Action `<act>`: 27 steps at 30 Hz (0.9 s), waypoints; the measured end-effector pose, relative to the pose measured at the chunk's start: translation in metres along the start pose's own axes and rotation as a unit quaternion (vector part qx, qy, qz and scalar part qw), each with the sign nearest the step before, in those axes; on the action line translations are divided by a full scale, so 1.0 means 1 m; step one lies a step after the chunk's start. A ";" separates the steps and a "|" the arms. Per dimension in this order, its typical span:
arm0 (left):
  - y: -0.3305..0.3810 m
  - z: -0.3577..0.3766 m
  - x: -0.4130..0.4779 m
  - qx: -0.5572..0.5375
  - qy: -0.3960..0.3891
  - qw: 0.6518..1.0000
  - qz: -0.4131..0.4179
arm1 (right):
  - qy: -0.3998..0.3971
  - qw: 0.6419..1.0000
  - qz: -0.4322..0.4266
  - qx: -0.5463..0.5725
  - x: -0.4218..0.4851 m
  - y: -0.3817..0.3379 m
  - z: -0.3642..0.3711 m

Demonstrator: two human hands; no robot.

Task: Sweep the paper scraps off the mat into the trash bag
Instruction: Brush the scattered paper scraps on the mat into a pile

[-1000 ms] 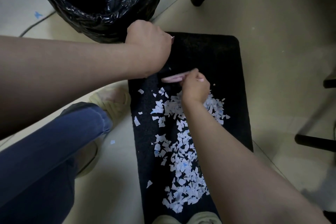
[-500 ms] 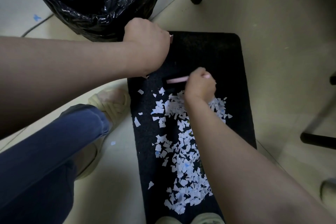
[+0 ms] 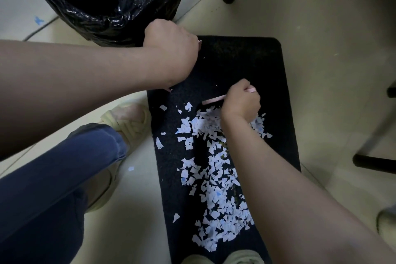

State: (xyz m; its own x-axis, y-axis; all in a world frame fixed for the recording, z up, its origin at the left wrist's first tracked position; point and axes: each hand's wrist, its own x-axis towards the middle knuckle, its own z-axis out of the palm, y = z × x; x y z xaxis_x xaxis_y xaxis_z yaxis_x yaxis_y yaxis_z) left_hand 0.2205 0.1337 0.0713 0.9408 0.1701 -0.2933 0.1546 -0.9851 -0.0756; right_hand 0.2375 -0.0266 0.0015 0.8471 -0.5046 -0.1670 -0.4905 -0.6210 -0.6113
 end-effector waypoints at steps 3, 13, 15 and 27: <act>-0.004 -0.009 -0.004 0.006 -0.046 0.999 -0.021 | -0.006 0.995 -0.004 0.097 0.005 -0.017 0.003; -0.015 -0.008 -0.003 -0.001 -0.032 0.999 -0.026 | -0.108 0.994 -0.016 -0.016 0.023 -0.045 0.016; -0.013 -0.006 -0.001 -0.008 -0.018 1.000 -0.023 | -0.048 0.999 -0.018 -0.017 0.021 -0.040 0.004; -0.011 0.000 -0.007 -0.001 0.026 1.000 -0.006 | -0.154 0.986 -0.058 -0.022 0.032 -0.051 0.034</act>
State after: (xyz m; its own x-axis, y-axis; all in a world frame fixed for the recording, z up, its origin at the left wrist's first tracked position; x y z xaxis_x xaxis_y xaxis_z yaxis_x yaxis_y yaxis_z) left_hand 0.2120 0.1430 0.0739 0.9529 0.1810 -0.2432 0.1670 -0.9829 -0.0770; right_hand 0.2964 0.0090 0.0008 0.9166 -0.2266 -0.3294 -0.3893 -0.6933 -0.6064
